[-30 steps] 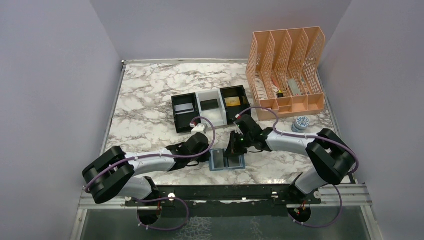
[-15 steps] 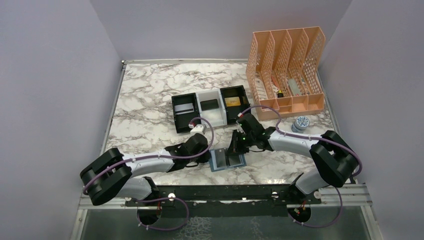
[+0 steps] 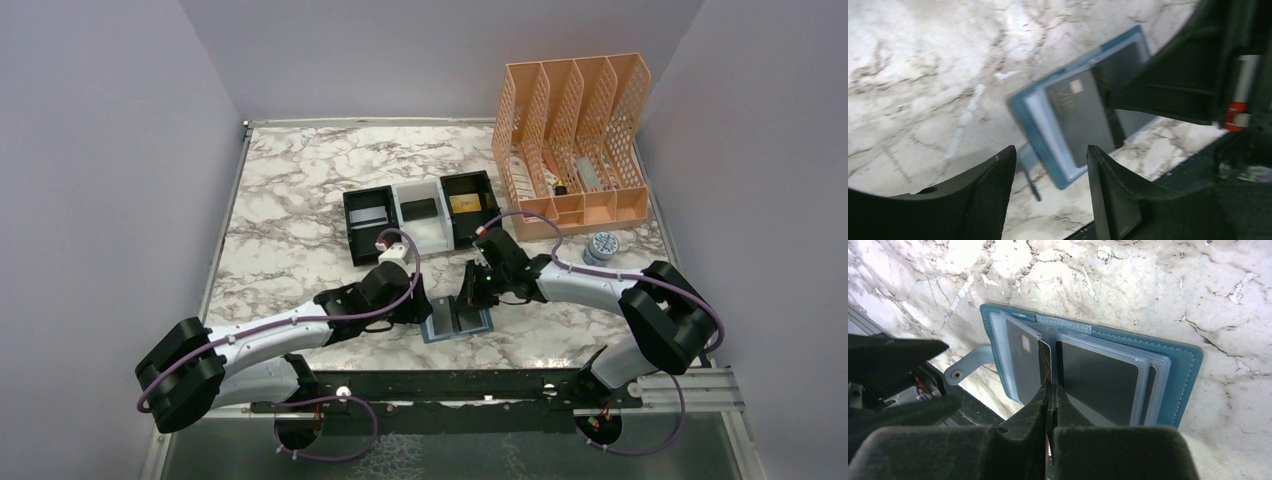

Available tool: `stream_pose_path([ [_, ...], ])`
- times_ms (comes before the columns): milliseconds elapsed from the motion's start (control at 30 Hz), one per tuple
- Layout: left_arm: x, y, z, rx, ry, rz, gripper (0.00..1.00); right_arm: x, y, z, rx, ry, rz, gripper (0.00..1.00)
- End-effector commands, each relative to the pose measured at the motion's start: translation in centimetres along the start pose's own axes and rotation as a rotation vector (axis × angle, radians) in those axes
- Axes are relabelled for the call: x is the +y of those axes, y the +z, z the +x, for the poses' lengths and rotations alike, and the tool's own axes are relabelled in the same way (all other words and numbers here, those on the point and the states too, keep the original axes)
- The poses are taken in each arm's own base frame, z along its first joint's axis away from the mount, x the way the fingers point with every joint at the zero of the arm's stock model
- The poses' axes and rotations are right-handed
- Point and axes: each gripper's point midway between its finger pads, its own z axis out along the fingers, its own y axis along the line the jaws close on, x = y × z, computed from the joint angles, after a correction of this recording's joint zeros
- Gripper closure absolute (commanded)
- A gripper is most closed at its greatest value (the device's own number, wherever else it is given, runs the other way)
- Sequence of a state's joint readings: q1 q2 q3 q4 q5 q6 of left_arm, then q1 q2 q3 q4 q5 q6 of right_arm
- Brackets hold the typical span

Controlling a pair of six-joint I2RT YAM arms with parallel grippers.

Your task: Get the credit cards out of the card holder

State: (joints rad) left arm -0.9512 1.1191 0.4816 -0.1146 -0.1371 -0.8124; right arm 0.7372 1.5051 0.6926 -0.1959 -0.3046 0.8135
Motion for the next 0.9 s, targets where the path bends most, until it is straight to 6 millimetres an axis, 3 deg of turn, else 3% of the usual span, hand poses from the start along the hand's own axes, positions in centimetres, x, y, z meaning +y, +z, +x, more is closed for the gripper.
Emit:
stream_pose_path([
  [0,-5.7,-1.0,-1.3,0.006,-0.028,0.246,0.45,-0.3,-0.1,-0.5,-0.027,-0.014,0.004,0.99],
  [67,-7.2,-0.9,-0.9,0.027,-0.037,0.328,0.48,-0.3,-0.2,-0.6,-0.031,-0.013,0.004,0.99],
  [200,-7.2,0.1,0.5,0.064,-0.084,0.36,0.6,-0.3,-0.2,-0.5,-0.033,-0.01,0.003,0.99],
  [367,-4.7,2.0,1.7,0.076,-0.092,0.244,0.82,-0.2,-0.2,-0.3,-0.031,-0.006,-0.01,0.99],
  [600,-1.9,3.9,3.5,0.074,-0.091,0.16,0.98,0.5,-0.1,-0.4,-0.019,-0.007,-0.041,0.99],
  [867,1.4,4.2,4.7,0.099,-0.112,-0.003,1.0,0.3,-0.1,-0.7,-0.03,-0.01,-0.025,0.99],
])
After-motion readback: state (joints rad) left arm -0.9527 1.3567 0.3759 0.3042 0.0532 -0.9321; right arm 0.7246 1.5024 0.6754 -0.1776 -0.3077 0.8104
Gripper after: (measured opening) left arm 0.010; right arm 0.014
